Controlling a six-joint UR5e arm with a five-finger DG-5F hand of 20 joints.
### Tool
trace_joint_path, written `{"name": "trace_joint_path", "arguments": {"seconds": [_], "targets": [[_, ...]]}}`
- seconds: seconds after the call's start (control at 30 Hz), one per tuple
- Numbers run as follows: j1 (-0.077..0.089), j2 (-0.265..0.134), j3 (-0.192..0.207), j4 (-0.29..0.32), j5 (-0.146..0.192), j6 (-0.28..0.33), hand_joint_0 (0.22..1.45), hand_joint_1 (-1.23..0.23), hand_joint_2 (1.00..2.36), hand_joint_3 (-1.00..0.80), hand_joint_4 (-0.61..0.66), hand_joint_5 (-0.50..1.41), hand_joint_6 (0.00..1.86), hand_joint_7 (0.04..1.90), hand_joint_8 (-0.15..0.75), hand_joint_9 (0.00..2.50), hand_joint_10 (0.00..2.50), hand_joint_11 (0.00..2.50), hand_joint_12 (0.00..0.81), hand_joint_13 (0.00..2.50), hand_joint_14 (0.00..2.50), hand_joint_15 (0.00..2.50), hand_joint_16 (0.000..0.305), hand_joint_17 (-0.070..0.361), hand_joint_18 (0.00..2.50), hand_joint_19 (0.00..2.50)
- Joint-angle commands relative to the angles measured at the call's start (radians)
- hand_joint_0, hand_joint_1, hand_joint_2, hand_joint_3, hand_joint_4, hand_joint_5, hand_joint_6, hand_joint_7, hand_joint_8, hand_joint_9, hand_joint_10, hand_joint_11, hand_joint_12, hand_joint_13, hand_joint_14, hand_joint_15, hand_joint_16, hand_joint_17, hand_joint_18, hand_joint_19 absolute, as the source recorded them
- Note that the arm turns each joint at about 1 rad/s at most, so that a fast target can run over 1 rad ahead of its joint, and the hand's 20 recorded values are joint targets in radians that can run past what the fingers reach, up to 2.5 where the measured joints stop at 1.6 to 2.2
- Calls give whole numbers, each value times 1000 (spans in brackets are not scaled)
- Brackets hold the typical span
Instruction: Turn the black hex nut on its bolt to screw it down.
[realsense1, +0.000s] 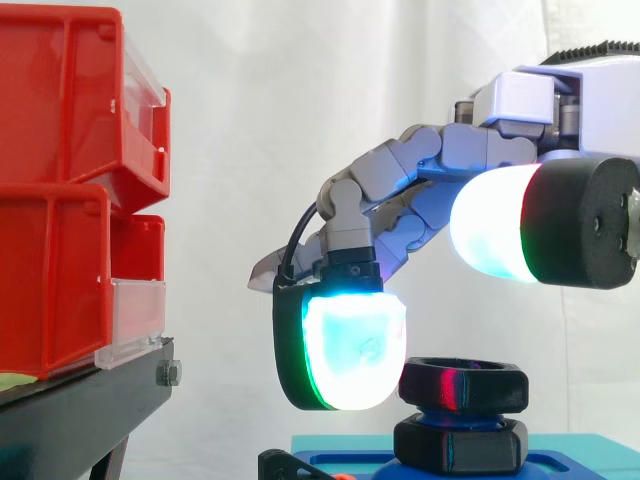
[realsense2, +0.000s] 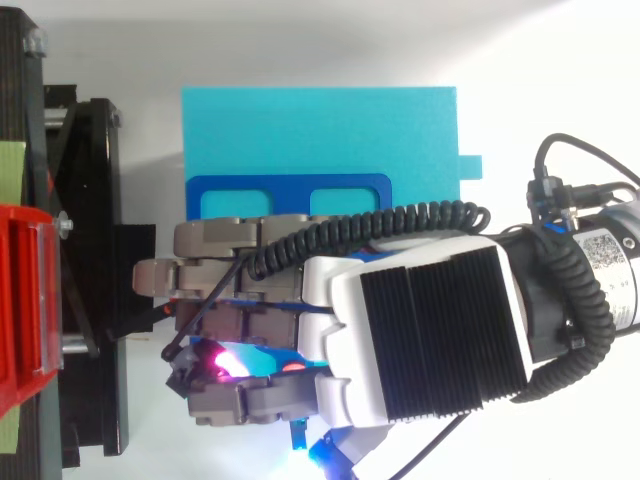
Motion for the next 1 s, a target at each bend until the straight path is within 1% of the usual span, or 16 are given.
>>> {"name": "trace_joint_path", "arguments": {"seconds": [0.0,0.13,0.2,0.3,0.5,0.53,0.63,0.67,0.73,0.77,0.83,0.87,0.9,0.97], "targets": [[1,-2,0,-1,-3,0,502,-169,1000,-500,144,-51,703,1064,242,813,7,195,284,504,0,0,44,100,408,199],[-4,-2,0,-1,-3,-12,502,-170,1000,-500,142,-52,704,1078,242,813,9,195,285,503,0,0,44,100,407,207],[-8,-2,-2,-6,-5,-31,502,-170,1000,-500,145,-52,706,1074,243,812,9,194,283,503,0,3,44,100,406,207],[-10,-2,0,-9,-8,-41,503,-170,1000,-500,140,-52,708,1073,243,813,7,188,284,504,0,0,44,99,405,207],[-22,-2,-2,-20,-23,-55,503,-170,1000,-500,142,-52,711,1085,244,815,7,195,283,506,0,1,44,100,410,208],[-30,-2,-2,-23,-26,-60,503,-170,1000,-500,142,-52,711,1084,243,818,7,190,283,506,0,0,44,100,409,208],[-37,-2,-2,-31,-40,-69,503,-170,1000,-500,141,-52,712,1091,244,822,7,191,283,507,0,9,44,100,410,207],[-37,-2,-2,-31,-40,-69,503,-170,1000,-500,142,-52,713,1090,244,822,7,191,282,507,0,11,44,100,410,207],[-47,-2,-2,-37,-46,-74,503,-170,1000,-500,139,-52,713,1089,244,822,7,202,283,510,0,12,44,100,408,207],[-48,-2,-2,-38,-48,-74,503,-170,1000,-500,138,-53,714,1088,243,824,7,196,283,510,0,11,44,100,409,207],[-59,-2,-2,-38,-57,-78,503,-170,1000,-500,136,-53,716,1084,245,819,7,197,283,510,0,15,44,100,411,208],[-60,-2,-2,-38,-59,-80,503,-170,1000,-500,144,-53,716,1090,245,819,7,197,284,512,0,19,44,100,411,207],[-67,-2,-2,-38,-63,-83,503,-170,1000,-500,143,-53,717,1088,248,821,7,197,284,513,0,25,44,100,410,206],[-71,-2,-2,-38,-68,-86,503,-170,1000,-500,141,-54,718,1084,246,822,7,197,284,515,0,23,44,100,411,210]]}}
